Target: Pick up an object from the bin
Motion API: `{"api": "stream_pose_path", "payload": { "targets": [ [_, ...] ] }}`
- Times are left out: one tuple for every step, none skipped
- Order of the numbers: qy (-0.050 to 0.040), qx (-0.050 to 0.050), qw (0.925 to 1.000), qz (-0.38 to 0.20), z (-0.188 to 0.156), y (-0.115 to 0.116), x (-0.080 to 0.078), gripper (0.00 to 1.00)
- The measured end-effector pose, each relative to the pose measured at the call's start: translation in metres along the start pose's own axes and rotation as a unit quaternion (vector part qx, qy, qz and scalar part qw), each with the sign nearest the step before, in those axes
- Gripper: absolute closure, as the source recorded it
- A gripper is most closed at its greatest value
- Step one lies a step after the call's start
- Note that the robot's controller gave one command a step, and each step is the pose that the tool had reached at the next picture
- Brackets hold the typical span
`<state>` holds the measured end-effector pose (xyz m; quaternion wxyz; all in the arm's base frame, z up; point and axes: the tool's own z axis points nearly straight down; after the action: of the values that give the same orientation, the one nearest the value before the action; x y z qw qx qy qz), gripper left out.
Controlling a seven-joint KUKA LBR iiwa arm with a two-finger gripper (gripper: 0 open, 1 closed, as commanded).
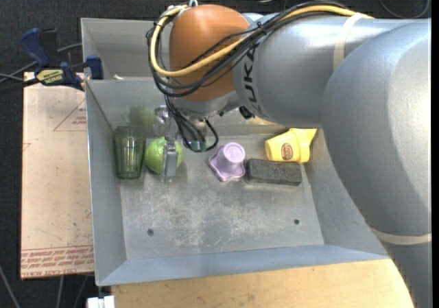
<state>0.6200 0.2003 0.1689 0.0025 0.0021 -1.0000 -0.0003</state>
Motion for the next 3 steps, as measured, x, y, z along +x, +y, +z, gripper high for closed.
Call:
{"api": "stream_pose_path", "payload": {
  "targets": [
    [-0.0032, -0.001, 1.0000, 0.002, -0.005, -0.001, -0.001, 0.00],
    [-0.0047, -0.001, 0.9998, -0.019, 0.070, -0.018, -0.007, 0.00],
    [-0.0006, -0.001, 0.9999, -0.015, 0.102, -0.020, -0.005, 0.00]
  ]
}}
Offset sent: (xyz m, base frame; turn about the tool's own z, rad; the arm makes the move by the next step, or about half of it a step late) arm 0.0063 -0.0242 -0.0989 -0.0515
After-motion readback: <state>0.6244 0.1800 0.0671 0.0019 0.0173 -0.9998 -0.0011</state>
